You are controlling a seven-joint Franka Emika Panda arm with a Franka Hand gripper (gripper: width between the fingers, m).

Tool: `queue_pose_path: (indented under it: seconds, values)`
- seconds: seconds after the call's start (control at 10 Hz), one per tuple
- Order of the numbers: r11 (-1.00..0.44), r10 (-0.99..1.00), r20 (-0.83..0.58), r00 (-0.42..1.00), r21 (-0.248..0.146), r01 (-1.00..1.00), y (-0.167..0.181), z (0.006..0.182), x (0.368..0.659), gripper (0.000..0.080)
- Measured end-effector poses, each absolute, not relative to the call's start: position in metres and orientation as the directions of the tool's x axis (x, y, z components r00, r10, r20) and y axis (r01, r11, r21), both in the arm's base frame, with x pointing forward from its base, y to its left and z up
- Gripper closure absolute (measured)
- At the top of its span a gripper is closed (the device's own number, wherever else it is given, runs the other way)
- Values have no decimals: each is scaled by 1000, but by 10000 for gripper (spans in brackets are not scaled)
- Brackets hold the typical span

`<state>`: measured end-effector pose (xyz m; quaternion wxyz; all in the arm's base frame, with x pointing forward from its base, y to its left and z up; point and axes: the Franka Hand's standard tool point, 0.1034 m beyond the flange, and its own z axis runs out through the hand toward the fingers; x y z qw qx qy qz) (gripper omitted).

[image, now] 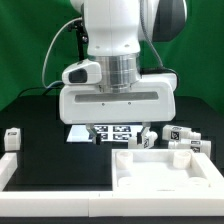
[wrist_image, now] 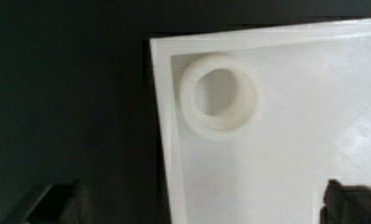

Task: Assemble one leg

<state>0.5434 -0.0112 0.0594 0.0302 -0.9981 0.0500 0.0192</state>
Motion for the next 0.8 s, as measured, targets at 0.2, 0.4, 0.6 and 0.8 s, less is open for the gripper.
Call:
queue_pose_path:
  seconds: [0.2, 0.4, 0.6, 0.8]
  values:
    - [-985, -159, -55, 986, -65, -163, -10, 59, 539, 151]
    - [-916, -385, -107, 917, -80, -394, 0, 62, 520, 151]
    - [-792, -588, -179, 789, -70, -606, 18, 76, 509, 151]
    - [-740, -642, -209, 737, -79, -668, 19, 75, 510, 151]
